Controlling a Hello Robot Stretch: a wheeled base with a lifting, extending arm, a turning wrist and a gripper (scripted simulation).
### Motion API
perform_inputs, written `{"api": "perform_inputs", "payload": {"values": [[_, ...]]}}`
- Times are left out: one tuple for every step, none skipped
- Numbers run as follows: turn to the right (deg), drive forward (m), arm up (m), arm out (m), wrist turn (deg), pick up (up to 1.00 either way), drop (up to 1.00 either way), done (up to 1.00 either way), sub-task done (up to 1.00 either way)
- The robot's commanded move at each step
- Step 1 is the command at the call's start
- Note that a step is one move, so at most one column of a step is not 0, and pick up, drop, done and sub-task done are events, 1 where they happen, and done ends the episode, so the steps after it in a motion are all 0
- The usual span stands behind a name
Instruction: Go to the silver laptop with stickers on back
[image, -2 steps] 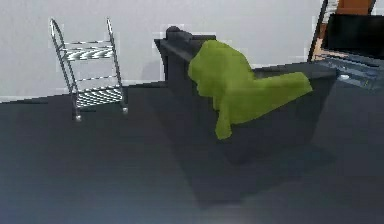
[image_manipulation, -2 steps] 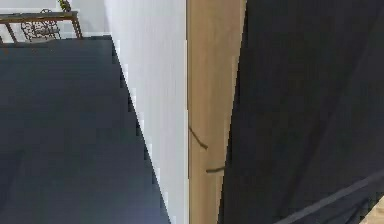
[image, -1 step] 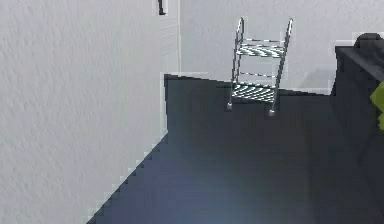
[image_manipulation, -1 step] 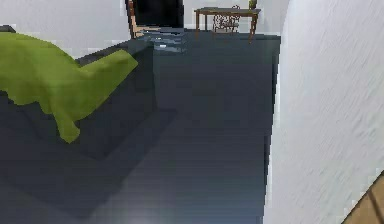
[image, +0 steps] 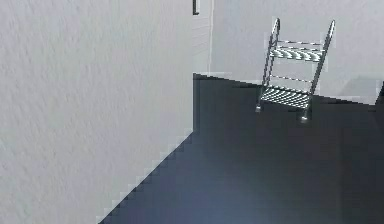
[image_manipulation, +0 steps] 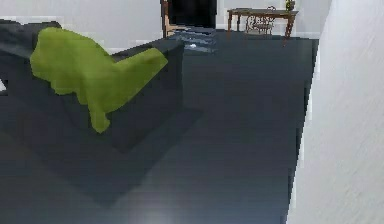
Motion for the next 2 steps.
{"api": "perform_inputs", "payload": {"values": [[-3.0,0.00,0.00,0.00,0.0,0.00,0.00,0.00,0.00],[0.0,0.20,0.00,0.00,0.0,0.00,0.00,0.00,0.00]]}}
